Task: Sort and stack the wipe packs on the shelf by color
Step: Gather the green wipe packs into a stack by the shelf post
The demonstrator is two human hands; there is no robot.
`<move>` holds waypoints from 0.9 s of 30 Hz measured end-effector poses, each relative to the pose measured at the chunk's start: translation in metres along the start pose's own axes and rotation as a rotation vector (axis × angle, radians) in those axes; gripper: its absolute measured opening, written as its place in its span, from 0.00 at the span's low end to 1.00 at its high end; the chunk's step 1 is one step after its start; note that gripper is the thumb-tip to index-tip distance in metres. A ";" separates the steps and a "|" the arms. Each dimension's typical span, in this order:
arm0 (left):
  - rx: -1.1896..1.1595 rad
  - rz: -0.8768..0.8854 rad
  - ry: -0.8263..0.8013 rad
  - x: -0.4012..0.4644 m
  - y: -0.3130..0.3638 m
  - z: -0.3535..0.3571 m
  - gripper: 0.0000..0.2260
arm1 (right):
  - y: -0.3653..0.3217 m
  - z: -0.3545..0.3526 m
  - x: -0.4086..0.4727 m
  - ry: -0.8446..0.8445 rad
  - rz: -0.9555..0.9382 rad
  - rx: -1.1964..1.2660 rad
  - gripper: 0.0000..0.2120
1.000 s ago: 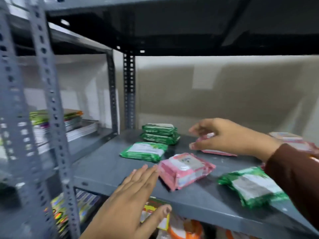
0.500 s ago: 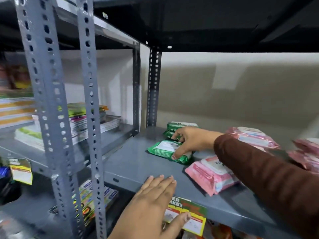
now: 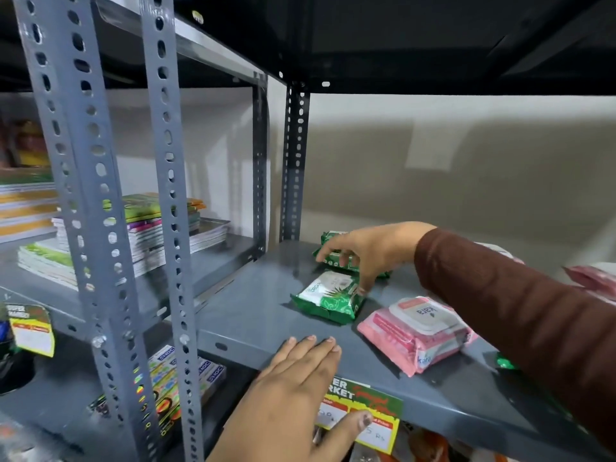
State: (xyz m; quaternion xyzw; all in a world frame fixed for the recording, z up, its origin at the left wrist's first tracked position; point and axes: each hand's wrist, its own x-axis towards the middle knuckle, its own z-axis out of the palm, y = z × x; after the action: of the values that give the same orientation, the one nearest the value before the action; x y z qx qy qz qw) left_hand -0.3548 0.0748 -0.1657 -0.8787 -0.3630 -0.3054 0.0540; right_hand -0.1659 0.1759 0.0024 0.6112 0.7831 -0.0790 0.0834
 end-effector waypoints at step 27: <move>-0.020 -0.037 -0.062 -0.001 0.008 -0.012 0.31 | 0.041 0.019 0.006 0.050 0.081 0.116 0.29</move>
State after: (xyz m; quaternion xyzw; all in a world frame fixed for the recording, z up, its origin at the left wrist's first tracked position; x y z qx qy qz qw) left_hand -0.3563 0.0646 -0.1554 -0.8814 -0.3775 -0.2826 0.0282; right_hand -0.1268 0.1877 -0.0181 0.6479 0.7538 -0.1055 0.0311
